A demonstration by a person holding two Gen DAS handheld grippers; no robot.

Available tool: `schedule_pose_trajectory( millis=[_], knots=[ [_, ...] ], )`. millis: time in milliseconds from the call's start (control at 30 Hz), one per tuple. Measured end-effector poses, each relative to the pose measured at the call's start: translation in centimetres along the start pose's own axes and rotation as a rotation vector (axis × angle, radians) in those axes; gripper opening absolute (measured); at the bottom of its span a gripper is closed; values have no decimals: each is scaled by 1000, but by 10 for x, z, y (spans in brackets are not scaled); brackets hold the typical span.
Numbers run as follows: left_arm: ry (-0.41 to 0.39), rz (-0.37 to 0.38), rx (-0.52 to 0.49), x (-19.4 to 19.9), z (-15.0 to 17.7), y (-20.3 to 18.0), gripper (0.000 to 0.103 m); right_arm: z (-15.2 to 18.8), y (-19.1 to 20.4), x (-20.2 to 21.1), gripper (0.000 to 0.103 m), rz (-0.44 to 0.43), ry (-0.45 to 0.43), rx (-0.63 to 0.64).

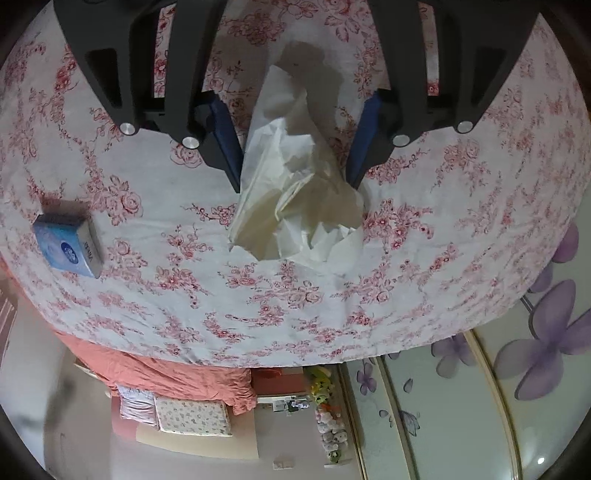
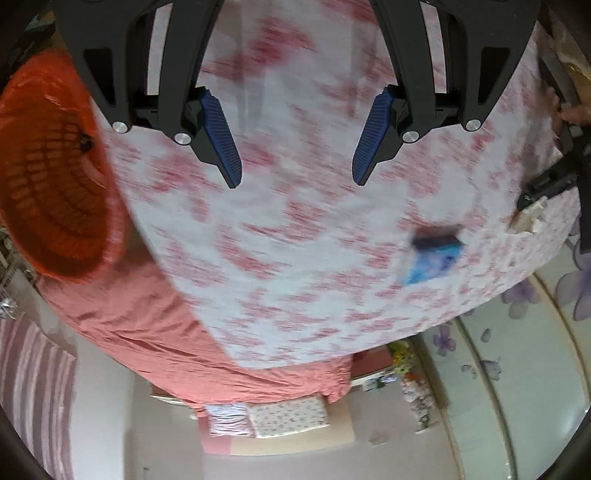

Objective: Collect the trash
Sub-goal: 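Grasp the crumpled white tissue with the left tool while the right tool grasps the blue tissue pack, then lift the white tissue and blue tissue pack up off the bed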

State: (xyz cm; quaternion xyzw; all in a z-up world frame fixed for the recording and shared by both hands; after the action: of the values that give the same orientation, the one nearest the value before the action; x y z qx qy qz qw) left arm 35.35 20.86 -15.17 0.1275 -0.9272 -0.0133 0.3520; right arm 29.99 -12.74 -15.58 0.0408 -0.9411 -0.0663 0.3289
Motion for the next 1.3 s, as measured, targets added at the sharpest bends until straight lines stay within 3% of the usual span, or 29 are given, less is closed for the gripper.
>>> schedule_pose_trajectory(
  millis=[100,200,533,900,1300],
  knots=[
    [8,24,31,-2,1,4,57,-5,35,-18,63,-49,16,7],
    [21,50,79,-5,3,9,62,-6,66,-38,71,-91,44,-3],
    [24,53,92,-5,4,9,64,-25,108,-80,78,-35,29,4],
    [25,56,100,-6,4,11,67,-32,110,-97,74,38,38,39],
    [26,55,102,-6,4,11,68,3,61,-41,73,52,30,114]
  ],
)
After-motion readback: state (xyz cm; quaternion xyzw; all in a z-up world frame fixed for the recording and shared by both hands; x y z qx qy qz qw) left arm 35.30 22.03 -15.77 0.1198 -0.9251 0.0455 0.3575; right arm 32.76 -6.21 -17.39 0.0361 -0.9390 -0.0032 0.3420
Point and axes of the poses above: each gripper's, at about its wrist camera, not at the fingertips, and x roughly against the way its jaws point, y to its left, z to its underside, the point moved 8 cm from there along -x, roughly the way its jaws point, and after that the axes turned 11 degrees about -y, right-handed, at the moved point
